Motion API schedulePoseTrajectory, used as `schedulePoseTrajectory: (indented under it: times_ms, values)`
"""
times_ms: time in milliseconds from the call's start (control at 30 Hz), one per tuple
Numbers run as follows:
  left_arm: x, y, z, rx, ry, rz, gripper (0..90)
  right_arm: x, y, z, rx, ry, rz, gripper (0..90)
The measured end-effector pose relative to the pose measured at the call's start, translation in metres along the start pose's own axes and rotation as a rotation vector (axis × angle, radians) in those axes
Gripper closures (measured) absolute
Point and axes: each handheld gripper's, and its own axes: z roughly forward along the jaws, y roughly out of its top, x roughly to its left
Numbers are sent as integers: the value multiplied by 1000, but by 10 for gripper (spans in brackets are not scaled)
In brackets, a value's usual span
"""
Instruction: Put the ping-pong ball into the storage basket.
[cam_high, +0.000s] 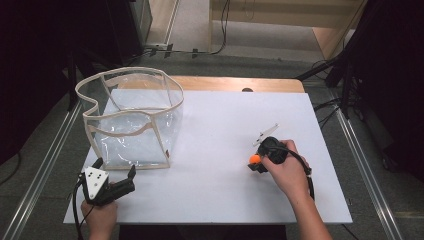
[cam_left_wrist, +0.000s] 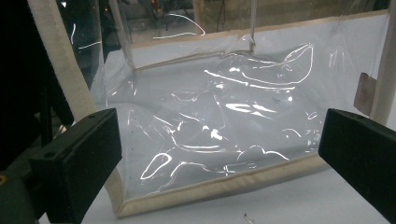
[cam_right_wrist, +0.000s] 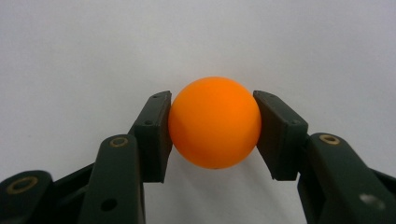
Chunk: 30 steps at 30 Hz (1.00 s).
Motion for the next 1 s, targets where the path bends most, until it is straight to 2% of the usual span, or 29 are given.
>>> schedulePoseTrajectory:
  times_ms: [667,833,1000]
  values:
    - [1,0,0,-1,-6,-8,0,12,24,3,-20,38,-55,476]
    - [2,1,-1,-16,-26,-12,0,15,31,4,-30,46,-67,476]
    - [1,2,-1,-13,-55,12,0,19,39,5,-32,56,-76,476]
